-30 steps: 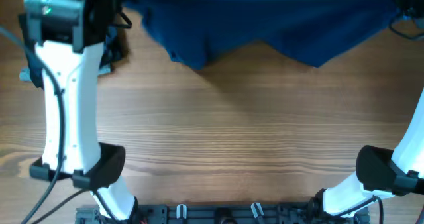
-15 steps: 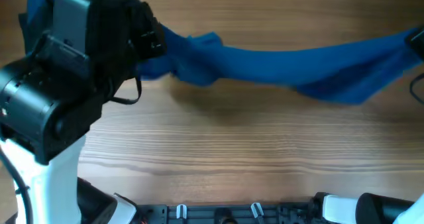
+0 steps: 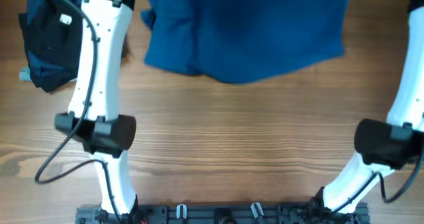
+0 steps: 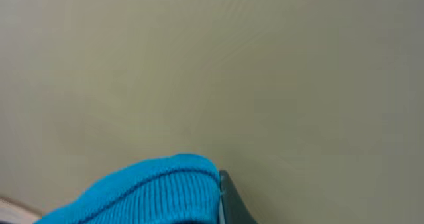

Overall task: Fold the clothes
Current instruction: 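Lower the stretched shirt flat onto the table with both grippers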

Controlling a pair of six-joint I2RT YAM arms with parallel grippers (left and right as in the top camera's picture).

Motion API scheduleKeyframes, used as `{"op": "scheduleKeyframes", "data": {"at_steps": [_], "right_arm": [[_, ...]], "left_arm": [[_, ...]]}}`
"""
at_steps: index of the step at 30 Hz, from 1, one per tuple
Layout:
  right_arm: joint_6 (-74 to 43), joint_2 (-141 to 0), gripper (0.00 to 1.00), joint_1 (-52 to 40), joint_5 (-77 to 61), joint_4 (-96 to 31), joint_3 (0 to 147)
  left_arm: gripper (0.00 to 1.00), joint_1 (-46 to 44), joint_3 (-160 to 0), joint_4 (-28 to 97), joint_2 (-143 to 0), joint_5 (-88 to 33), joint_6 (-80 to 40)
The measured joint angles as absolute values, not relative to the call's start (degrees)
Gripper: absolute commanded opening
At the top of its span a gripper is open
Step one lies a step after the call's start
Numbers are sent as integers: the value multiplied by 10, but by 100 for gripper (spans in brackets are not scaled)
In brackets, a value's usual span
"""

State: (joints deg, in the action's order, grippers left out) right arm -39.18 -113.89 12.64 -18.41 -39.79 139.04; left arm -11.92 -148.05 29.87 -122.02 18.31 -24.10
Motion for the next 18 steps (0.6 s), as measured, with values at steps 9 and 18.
{"op": "scheduleKeyframes", "data": {"at_steps": [9, 18], "right_arm": [[-326, -1013, 4, 144, -103, -890, 1412], [-282, -1021, 4, 138, -53, -921, 1260]], "left_arm": [[5, -120, -1518, 963, -1071, 142, -350], [4, -120, -1221, 962, -1101, 16, -373]]}}
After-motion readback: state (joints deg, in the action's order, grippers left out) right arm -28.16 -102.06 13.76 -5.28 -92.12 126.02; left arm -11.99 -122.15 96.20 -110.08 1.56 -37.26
